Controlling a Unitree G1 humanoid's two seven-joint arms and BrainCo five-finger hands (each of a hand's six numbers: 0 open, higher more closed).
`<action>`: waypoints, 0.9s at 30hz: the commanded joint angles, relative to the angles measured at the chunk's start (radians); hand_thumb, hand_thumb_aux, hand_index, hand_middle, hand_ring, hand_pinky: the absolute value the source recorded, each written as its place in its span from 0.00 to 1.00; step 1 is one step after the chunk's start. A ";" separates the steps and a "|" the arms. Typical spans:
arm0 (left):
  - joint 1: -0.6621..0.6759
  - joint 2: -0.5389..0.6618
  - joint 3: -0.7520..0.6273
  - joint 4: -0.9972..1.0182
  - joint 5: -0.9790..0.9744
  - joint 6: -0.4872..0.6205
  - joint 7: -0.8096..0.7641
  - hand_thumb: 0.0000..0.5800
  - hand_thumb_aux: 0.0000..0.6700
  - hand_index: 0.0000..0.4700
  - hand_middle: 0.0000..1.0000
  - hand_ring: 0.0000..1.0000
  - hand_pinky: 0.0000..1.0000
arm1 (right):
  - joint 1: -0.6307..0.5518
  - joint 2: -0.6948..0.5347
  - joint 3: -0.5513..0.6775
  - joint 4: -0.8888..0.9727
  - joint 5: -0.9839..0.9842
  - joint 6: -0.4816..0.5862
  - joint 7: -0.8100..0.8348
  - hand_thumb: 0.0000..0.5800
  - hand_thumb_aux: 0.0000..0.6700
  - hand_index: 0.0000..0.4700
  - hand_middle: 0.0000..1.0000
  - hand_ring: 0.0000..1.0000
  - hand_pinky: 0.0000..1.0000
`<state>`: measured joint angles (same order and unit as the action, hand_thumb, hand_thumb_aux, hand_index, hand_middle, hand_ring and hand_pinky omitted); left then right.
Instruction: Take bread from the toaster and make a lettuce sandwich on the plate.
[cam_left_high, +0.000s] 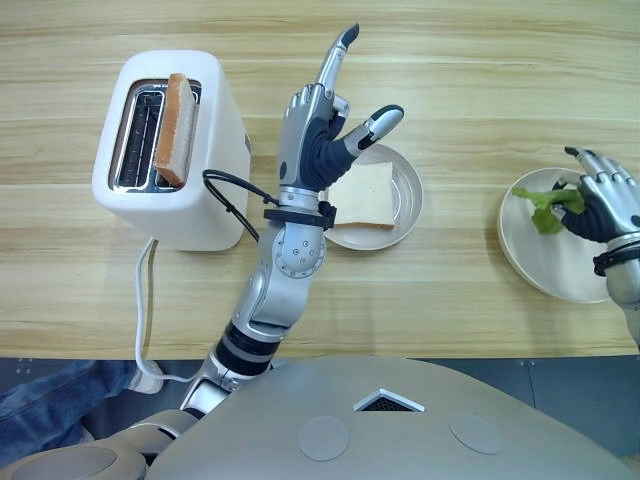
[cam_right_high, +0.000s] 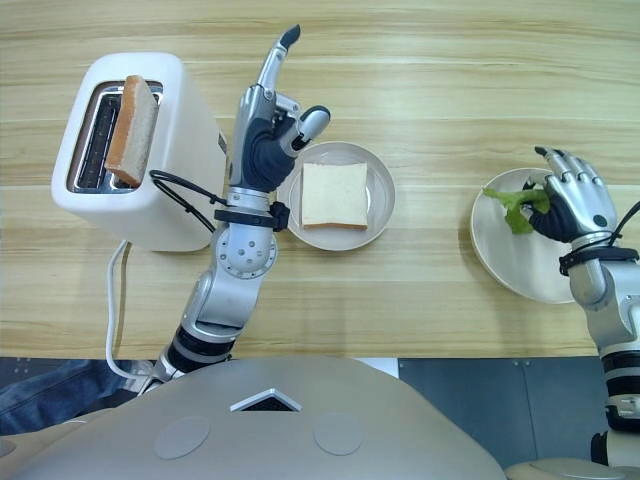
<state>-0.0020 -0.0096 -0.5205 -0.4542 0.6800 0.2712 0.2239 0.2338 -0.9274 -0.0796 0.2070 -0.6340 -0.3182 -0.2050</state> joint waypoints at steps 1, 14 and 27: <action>0.105 -0.014 -0.032 -0.091 0.004 -0.024 0.004 0.00 0.00 0.00 1.00 1.00 1.00 | -0.013 0.031 -0.016 -0.165 0.057 0.027 0.097 1.00 1.00 1.00 0.00 0.00 0.00; 0.529 0.164 0.292 -0.491 0.487 0.006 -0.050 0.00 0.00 0.00 0.00 0.00 0.00 | -0.319 0.356 0.370 -0.200 -0.015 0.064 0.346 1.00 1.00 1.00 0.00 0.00 0.00; 0.534 0.181 0.545 -0.251 0.476 -0.036 -0.060 0.00 0.00 0.00 0.00 0.00 0.00 | -0.395 0.461 0.439 -0.066 -0.059 0.061 0.284 1.00 1.00 1.00 0.00 0.00 0.00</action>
<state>0.5592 0.1633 0.0097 -0.7633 1.1719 0.2320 0.1808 -0.1445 -0.4864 0.3485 0.1256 -0.6841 -0.2615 0.0873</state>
